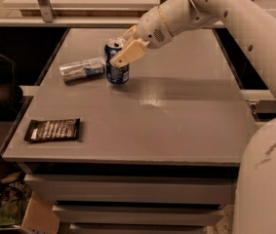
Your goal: Move pepsi can near redbull can
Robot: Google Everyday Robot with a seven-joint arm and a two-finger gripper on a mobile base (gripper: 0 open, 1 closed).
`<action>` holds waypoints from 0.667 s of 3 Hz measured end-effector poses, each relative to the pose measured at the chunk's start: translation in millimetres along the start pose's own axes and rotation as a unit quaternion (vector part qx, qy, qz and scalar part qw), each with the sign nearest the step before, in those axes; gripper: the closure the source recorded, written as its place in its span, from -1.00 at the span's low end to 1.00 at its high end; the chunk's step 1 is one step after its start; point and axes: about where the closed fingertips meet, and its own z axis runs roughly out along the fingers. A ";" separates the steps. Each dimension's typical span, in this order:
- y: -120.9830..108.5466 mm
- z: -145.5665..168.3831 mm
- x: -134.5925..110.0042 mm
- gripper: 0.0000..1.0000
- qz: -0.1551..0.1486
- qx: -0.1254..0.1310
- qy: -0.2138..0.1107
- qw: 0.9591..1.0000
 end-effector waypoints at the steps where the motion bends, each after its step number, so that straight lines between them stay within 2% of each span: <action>1: -5.7 4.9 5.9 0.63 0.009 -0.010 0.010 1.000; 2: -9.3 8.4 8.8 0.17 0.014 -0.013 0.014 1.000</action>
Offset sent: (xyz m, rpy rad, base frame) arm 0.0152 -0.0031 -0.0129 -0.0361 0.0470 -0.0042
